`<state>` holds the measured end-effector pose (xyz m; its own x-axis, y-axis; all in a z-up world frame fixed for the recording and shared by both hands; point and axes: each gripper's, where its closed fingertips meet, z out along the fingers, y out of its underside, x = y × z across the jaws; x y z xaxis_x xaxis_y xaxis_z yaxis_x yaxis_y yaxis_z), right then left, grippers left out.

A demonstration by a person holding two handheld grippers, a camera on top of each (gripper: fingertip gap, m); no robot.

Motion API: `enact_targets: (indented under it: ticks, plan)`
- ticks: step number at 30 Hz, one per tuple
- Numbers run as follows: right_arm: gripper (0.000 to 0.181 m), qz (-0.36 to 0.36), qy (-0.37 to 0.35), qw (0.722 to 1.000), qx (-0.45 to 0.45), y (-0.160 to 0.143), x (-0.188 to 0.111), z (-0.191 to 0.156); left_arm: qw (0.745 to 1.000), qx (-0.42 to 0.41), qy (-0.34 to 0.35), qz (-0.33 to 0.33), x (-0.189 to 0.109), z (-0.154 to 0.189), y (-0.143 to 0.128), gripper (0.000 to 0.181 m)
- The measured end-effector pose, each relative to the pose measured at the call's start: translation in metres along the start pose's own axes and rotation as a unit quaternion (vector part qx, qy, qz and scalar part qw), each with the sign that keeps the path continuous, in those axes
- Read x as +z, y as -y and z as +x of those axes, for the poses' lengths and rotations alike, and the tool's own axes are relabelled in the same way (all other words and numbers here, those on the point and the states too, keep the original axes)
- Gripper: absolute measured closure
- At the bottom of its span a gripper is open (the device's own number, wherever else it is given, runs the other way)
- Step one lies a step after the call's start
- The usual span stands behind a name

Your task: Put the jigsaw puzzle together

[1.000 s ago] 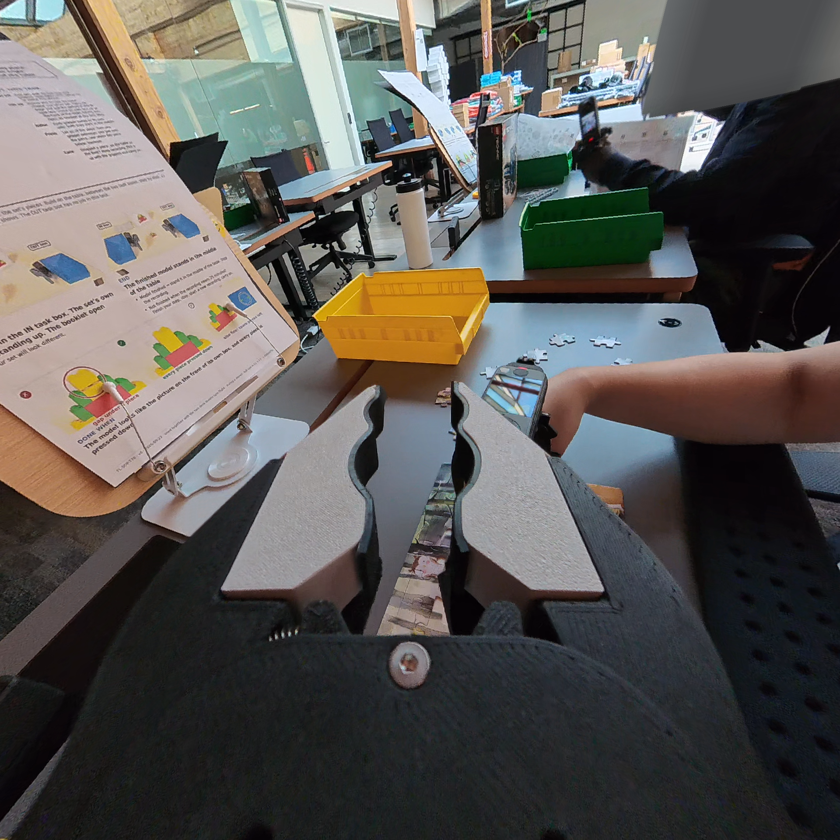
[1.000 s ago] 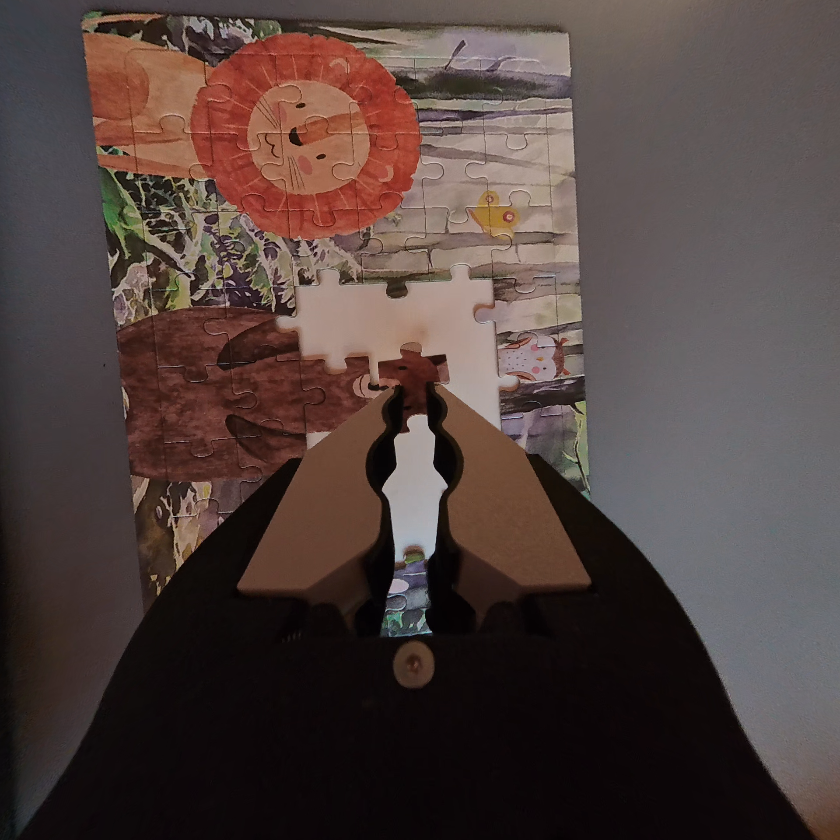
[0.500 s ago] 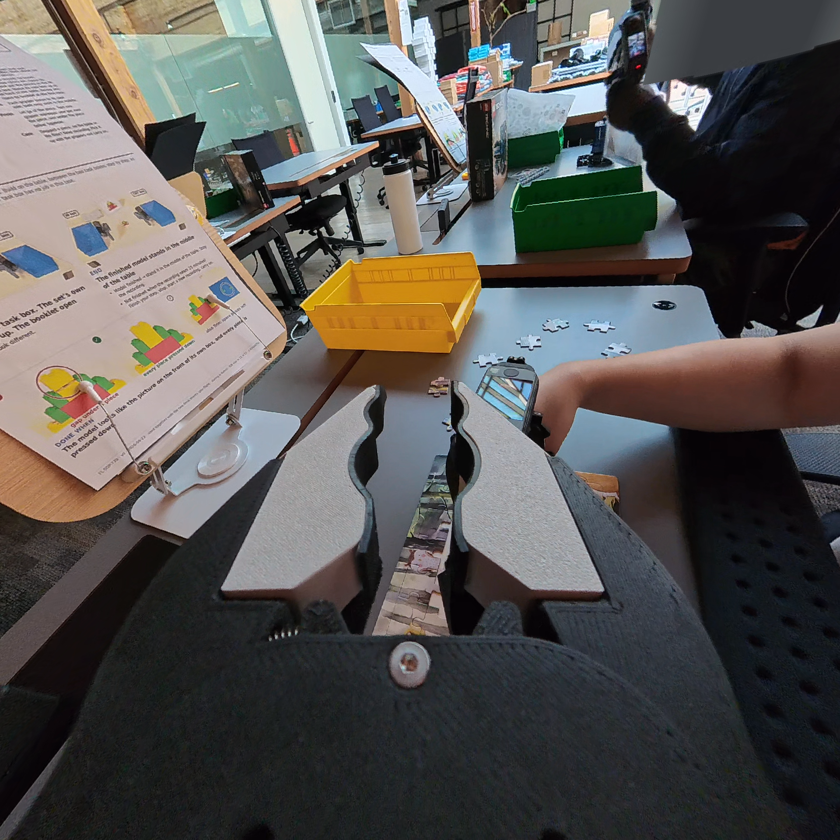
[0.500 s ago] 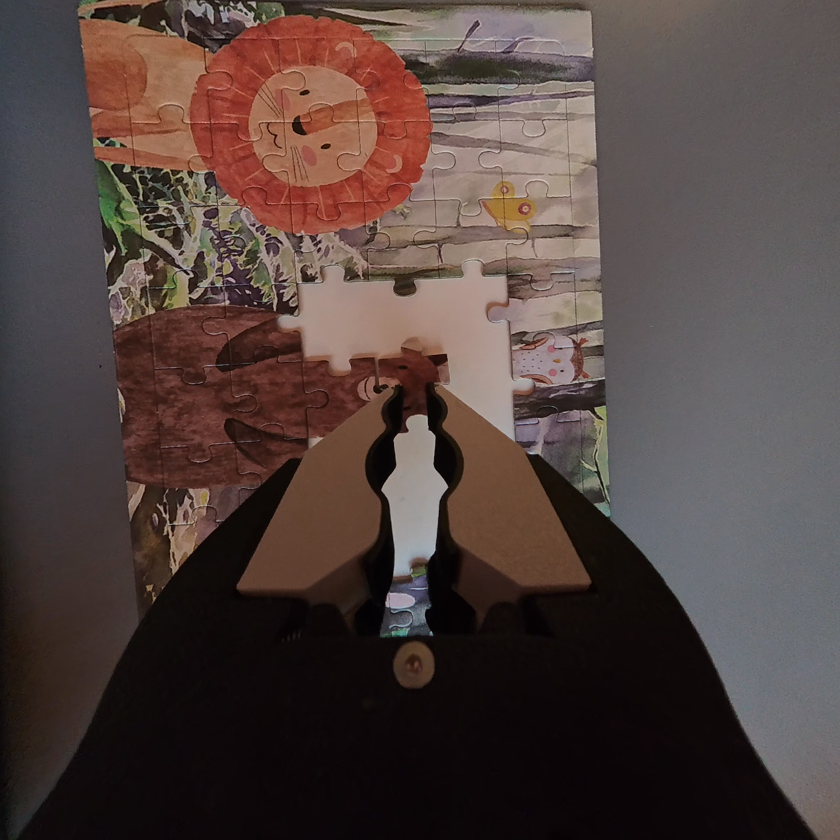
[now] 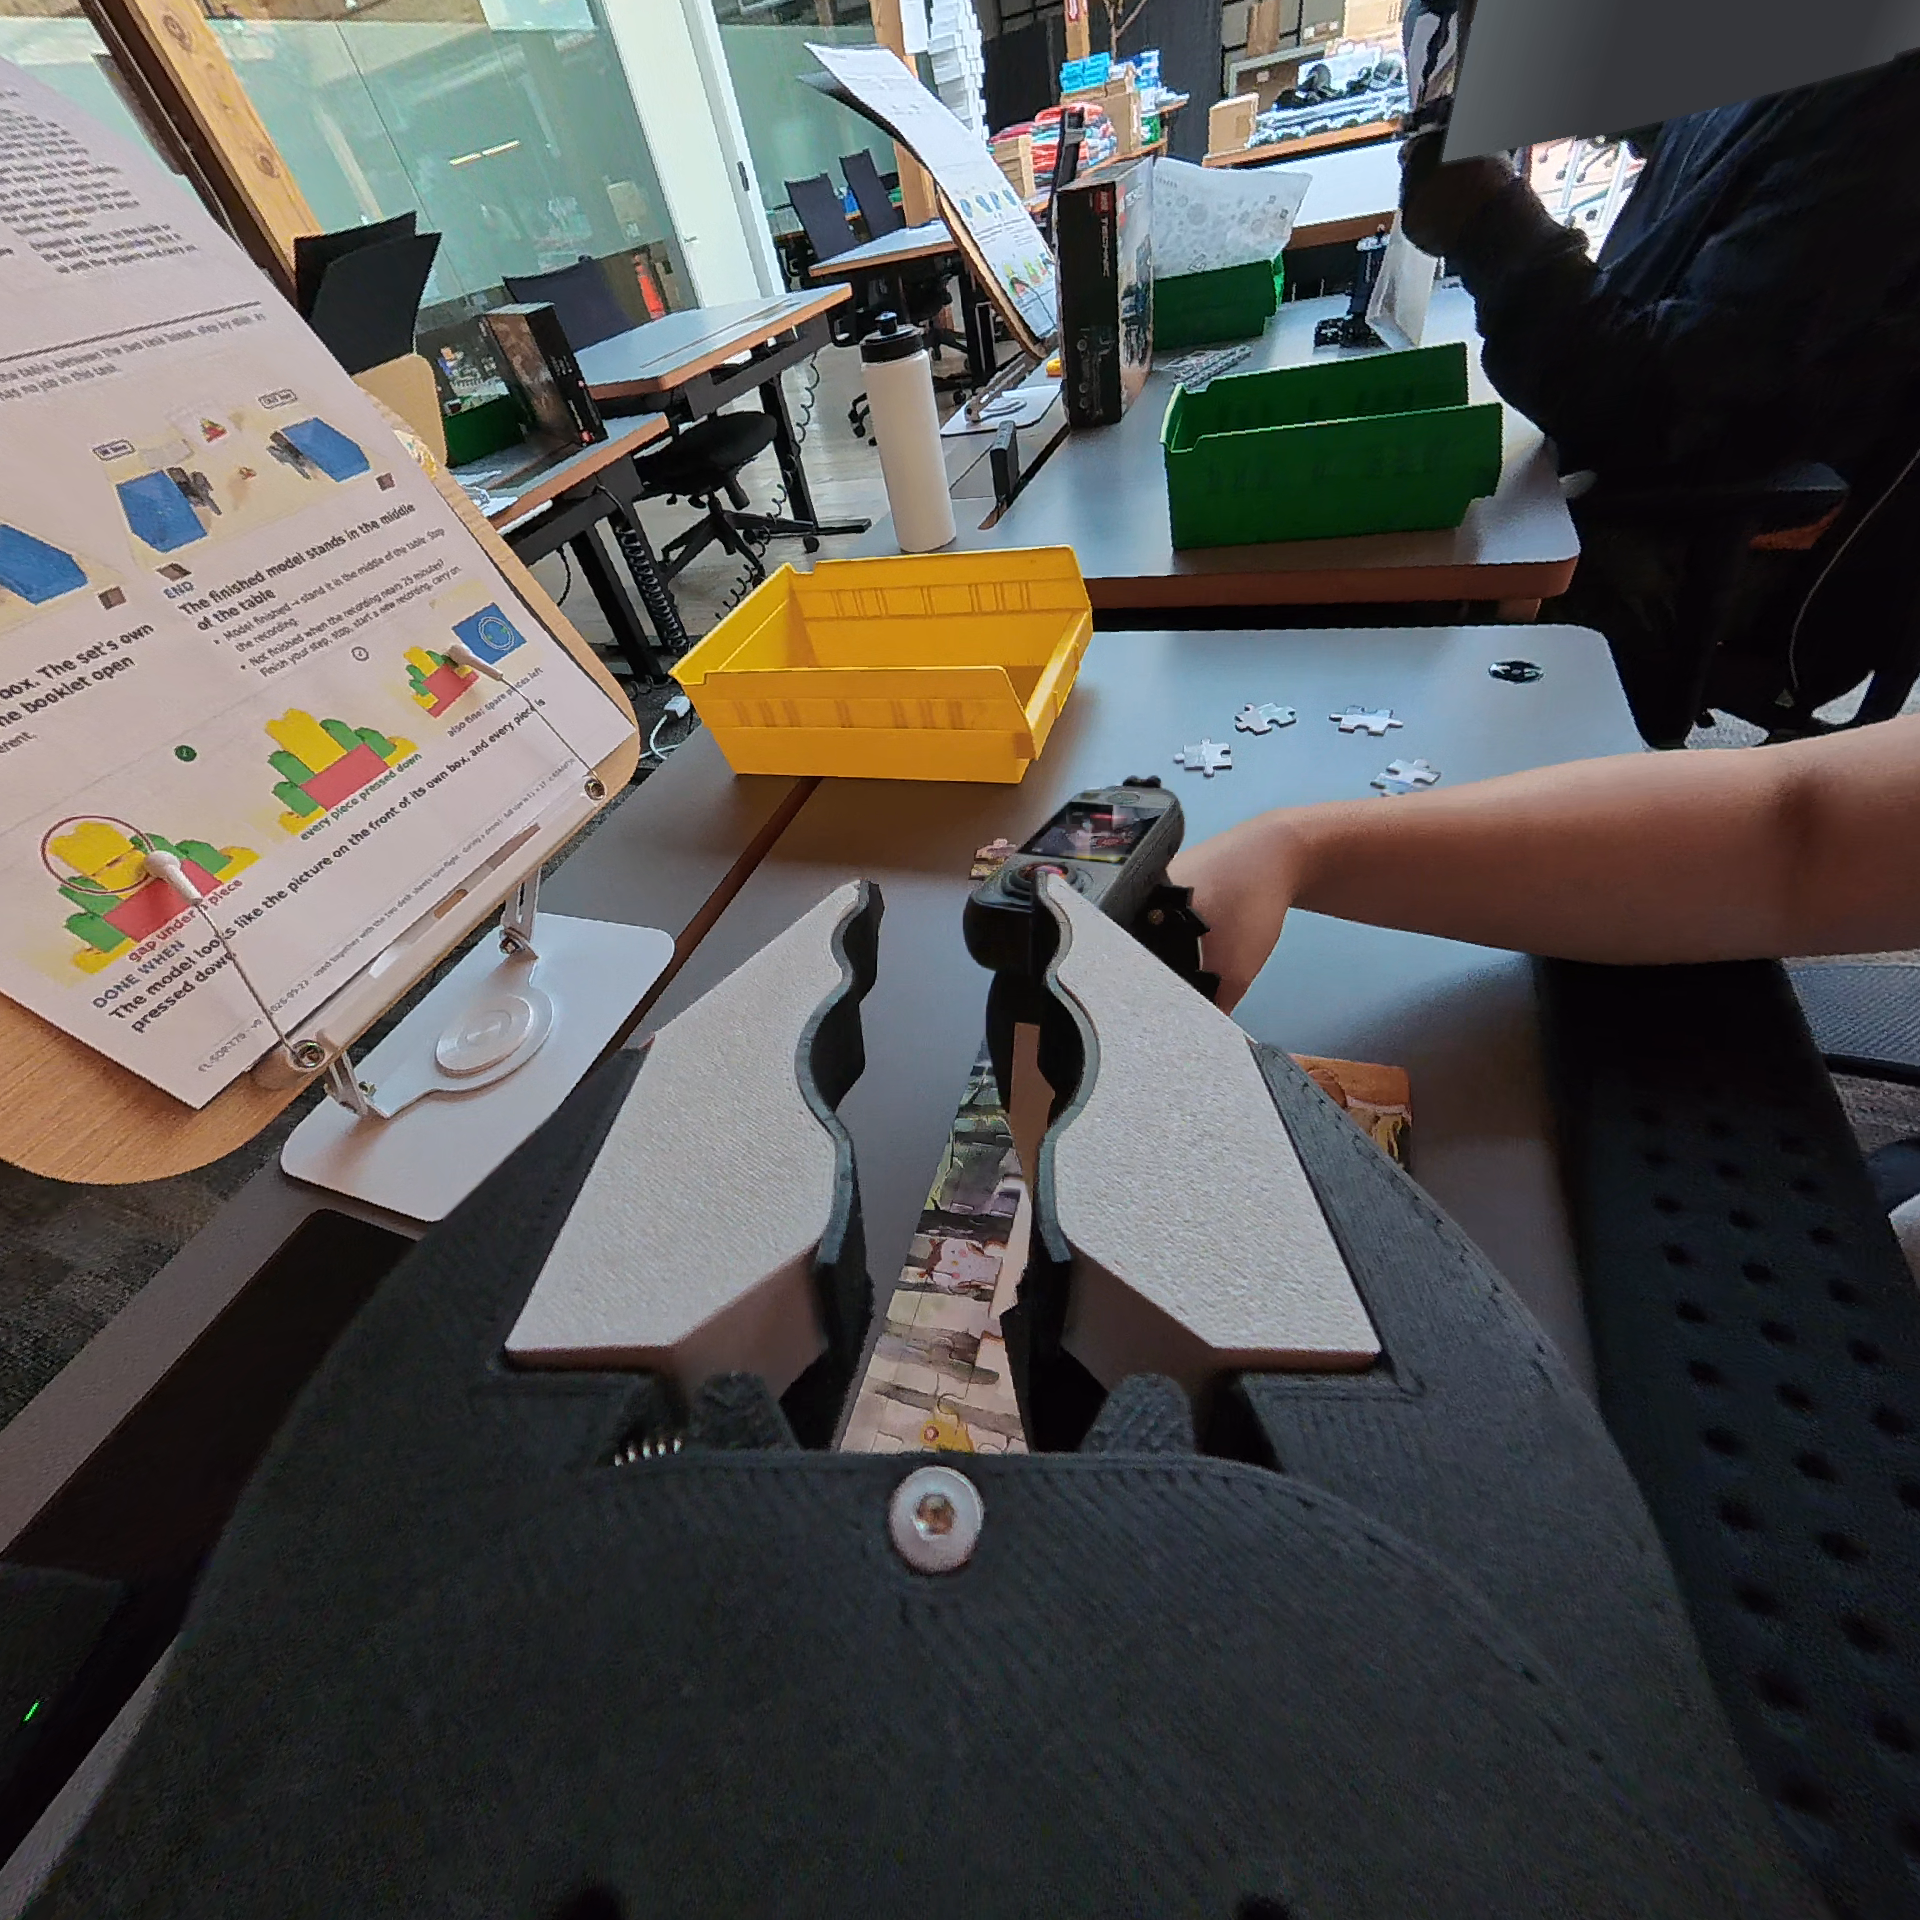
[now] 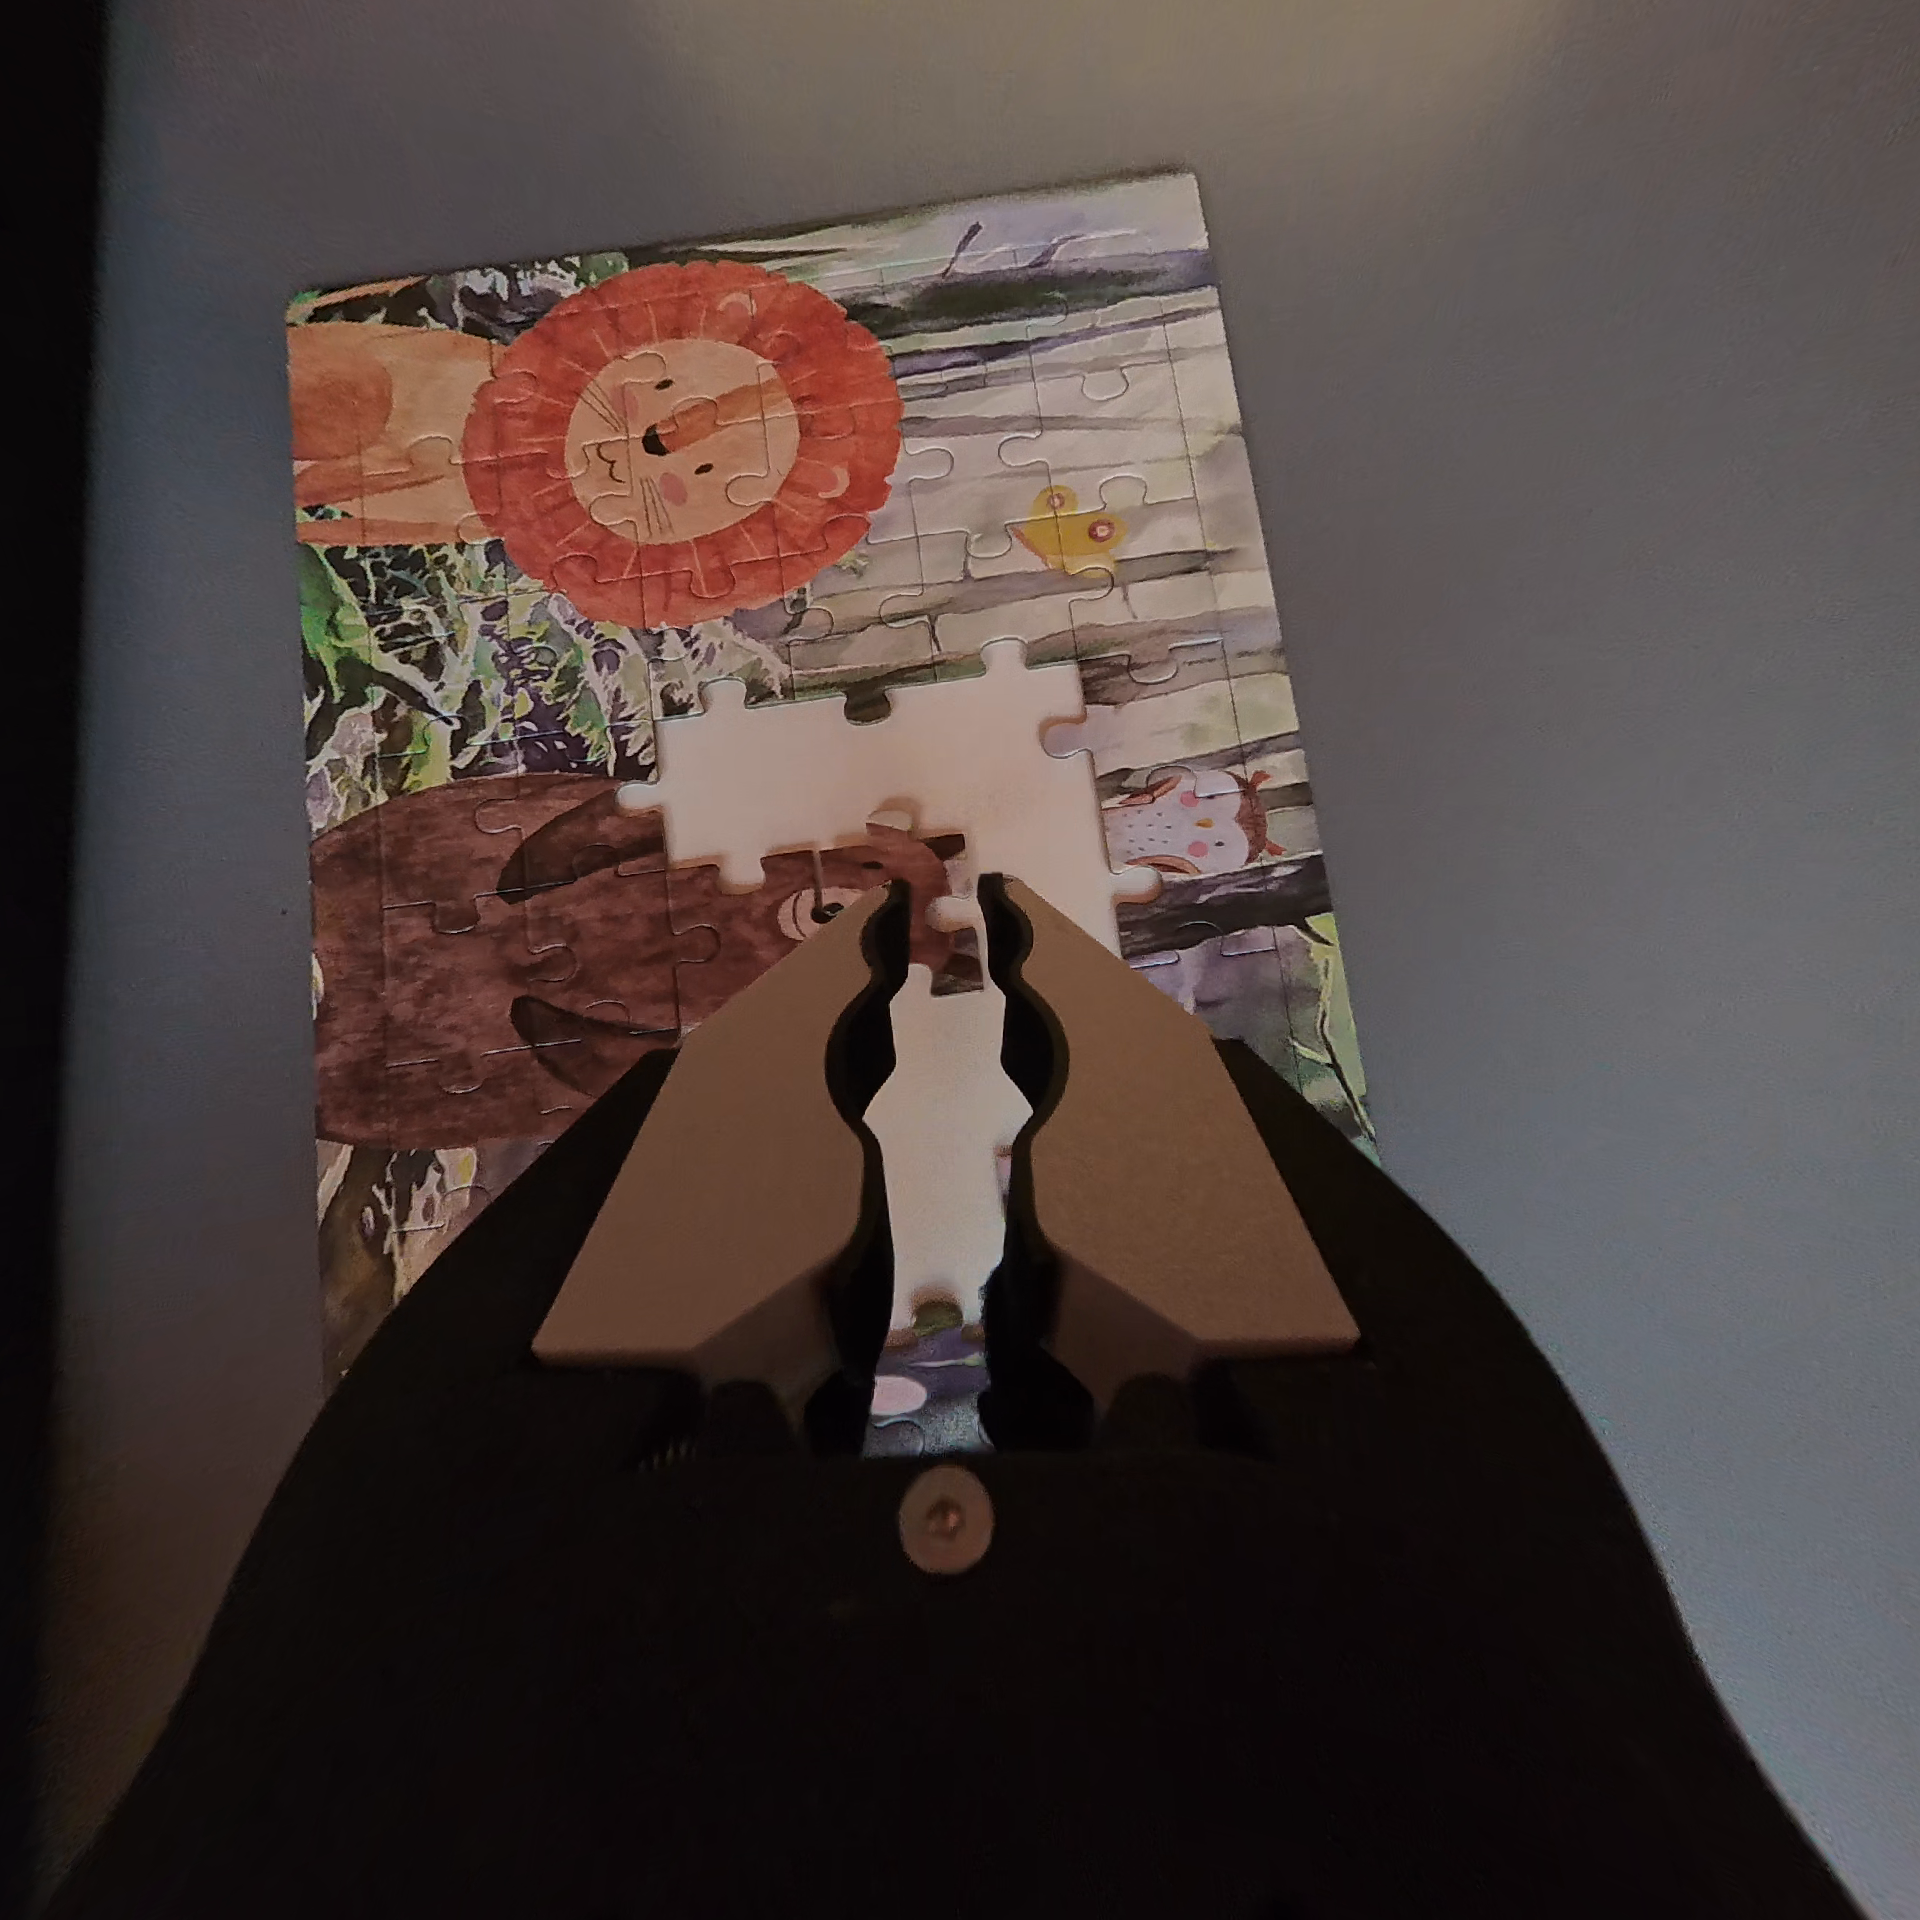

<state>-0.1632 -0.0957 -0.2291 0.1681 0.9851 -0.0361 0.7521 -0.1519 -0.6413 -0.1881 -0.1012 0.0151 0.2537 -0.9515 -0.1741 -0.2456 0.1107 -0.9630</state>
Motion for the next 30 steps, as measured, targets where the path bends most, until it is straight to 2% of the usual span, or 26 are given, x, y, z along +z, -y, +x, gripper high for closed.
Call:
enact_targets:
  ticks: [8,15,30]
  plan:
    - [0.168,0.005,0.028,0.999,0.023,-0.01,0.005,0.003,1.0,0.002,-0.007,-0.015,0.005,0.002,-0.006,0.154]
    - [0.168,0.015,0.078,0.996,0.035,-0.008,0.008,-0.008,1.0,0.002,-0.011,-0.029,0.009,0.003,-0.012,0.154]
    - [0.169,0.007,0.076,0.997,0.016,-0.008,0.011,-0.012,0.999,0.006,-0.011,-0.031,0.009,0.004,-0.011,0.155]
